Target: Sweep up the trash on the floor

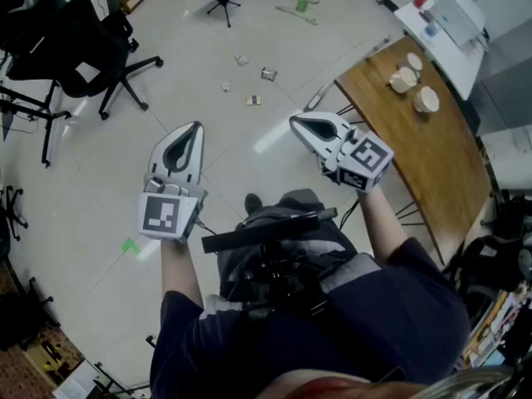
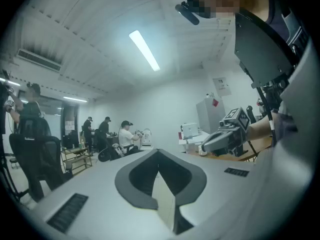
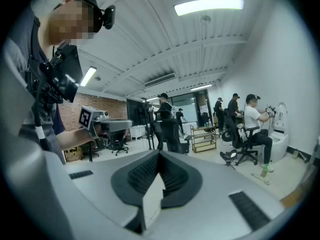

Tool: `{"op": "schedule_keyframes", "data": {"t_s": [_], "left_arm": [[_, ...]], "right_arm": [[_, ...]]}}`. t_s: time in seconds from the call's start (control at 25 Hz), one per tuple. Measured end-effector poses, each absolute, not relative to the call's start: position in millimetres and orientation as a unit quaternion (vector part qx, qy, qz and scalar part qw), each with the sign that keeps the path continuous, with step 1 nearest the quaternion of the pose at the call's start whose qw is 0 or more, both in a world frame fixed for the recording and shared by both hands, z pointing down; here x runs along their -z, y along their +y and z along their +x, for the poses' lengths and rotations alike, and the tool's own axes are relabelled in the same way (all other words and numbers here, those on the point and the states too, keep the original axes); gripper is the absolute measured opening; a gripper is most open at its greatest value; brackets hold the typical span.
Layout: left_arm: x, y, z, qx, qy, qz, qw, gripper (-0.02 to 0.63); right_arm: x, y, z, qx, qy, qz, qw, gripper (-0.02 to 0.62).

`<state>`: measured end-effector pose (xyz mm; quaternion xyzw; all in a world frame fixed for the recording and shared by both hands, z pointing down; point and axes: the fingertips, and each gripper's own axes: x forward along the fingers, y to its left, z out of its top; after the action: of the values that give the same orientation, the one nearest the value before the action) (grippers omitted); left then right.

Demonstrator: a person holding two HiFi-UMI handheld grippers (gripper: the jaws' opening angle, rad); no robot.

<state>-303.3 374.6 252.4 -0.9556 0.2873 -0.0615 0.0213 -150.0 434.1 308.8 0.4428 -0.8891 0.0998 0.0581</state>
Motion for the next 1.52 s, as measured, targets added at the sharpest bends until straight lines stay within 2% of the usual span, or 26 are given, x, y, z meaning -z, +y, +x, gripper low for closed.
{"op": "schedule_keyframes", "data": {"t_s": [0.52, 0.64, 0.76, 0.96, 1.4, 1.52], "left_arm": [[-252, 244, -262, 0.06, 0.248, -0.967, 0.016, 0.0], [-260, 207, -226, 0.073, 0.221, -0.973, 0.004, 0.0], [-272, 173, -172, 0.112, 0.19, -0.975, 0.036, 0.0], [-270, 110, -116, 0.123, 0.171, -0.977, 0.043, 0.0], [-277, -49, -86, 0.086, 0.093, -0.991, 0.038, 0.0], [-280, -98, -71, 0.072, 0.055, -0.996, 0.022, 0.0]], "right_arm": [[-333, 289, -136, -0.12, -0.883, 0.449, 0.058, 0.017], [-339, 246, -109, -0.118, -0.877, 0.463, 0.044, 0.017], [-341, 211, -69, -0.132, -0.867, 0.48, 0.017, 0.017], [-336, 155, -24, -0.156, -0.86, 0.485, -0.012, 0.017], [-330, 11, -12, -0.152, -0.829, 0.538, 0.01, 0.017], [-326, -22, -6, -0.158, -0.802, 0.576, -0.011, 0.017]]}}
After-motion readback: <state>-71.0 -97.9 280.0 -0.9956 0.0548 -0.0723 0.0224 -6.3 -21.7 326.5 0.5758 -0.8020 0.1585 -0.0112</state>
